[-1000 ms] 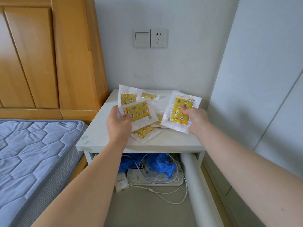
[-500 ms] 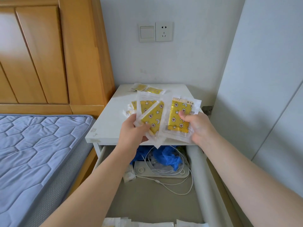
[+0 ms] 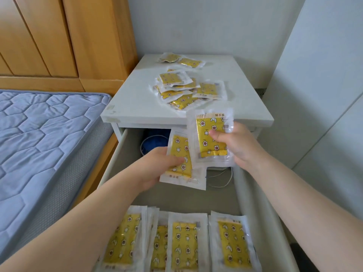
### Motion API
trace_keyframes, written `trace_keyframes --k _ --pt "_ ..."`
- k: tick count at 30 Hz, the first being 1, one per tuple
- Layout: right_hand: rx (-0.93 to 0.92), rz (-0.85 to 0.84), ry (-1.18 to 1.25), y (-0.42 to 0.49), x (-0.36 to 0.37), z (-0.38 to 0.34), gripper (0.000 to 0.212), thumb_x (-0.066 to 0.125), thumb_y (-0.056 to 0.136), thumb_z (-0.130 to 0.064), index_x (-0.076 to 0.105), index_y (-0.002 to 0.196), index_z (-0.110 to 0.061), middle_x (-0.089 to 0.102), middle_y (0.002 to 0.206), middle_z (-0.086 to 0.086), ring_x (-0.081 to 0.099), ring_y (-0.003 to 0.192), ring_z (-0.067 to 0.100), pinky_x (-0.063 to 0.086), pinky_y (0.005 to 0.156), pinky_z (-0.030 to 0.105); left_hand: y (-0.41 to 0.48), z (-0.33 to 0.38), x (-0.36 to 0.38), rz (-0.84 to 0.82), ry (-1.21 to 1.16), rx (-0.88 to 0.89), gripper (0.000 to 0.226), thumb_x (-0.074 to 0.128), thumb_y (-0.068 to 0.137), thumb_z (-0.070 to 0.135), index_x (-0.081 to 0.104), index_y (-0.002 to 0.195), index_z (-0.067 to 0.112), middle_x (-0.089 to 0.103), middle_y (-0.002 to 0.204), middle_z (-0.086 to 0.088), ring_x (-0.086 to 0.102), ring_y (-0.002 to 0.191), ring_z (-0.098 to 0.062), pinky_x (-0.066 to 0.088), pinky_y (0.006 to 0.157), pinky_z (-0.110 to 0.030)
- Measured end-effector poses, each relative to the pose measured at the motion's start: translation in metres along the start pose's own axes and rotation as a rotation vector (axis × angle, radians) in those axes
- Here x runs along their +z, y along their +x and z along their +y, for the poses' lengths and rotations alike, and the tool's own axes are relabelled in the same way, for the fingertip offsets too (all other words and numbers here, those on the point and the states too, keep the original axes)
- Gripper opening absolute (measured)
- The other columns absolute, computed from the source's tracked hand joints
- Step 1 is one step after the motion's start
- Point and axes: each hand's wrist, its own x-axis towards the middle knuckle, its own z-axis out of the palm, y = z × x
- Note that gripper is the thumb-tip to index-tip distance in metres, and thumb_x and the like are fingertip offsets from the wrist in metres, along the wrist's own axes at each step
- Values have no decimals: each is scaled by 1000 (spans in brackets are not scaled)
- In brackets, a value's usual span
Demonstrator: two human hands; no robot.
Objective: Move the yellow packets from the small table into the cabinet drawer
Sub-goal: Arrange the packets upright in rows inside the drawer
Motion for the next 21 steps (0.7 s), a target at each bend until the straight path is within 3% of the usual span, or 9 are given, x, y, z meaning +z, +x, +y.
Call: trace_keyframes --k 4,7,11,14,18,21 --pt "119 33 116 -9 0 17 47 70 77 -24 58 121 -13 65 118 4 58 114 25 41 102 51 5 -21 -18 119 112 -121 26 61 90 8 62 116 10 71 106 -7 68 97 -24 52 93 -45" --pt "288 16 186 -23 -1 24 33 62 85 -11 61 118 -14 66 118 6 58 116 28 43 100 52 10 -26 -24 182 207 -162 23 63 90 9 60 112 13 68 103 -5 66 90 -19 53 82 -37" --pt "604 -79 194 -50 5 38 19 51 92 -1 64 103 -9 74 85 11 72 77 28 56 66 43 13 -28 -25 275 275 -129 24 62 91 11 58 114 15 65 106 -4 64 96 -21 52 81 -35" --pt "752 -146 104 -70 21 52 20 53 89 5 63 104 -3 72 86 16 70 75 30 56 65 43 9 -31 -21 270 211 -115 19 60 92 8 60 109 14 66 103 -4 65 92 -20 52 77 -34" --pt "735 -237 -92 -84 37 72 32 65 79 10 63 110 4 69 101 20 67 88 34 55 82 47 6 -28 -11 263 182 -47 14 60 92 7 58 99 20 66 99 0 65 89 -18 51 72 -31" --pt "529 -406 -558 -90 44 85 30 79 76 -17 63 98 -3 69 93 13 67 84 28 56 69 34 6 -27 -7 244 200 -32 16 60 92 8 58 102 21 66 100 0 64 93 -19 51 77 -33"
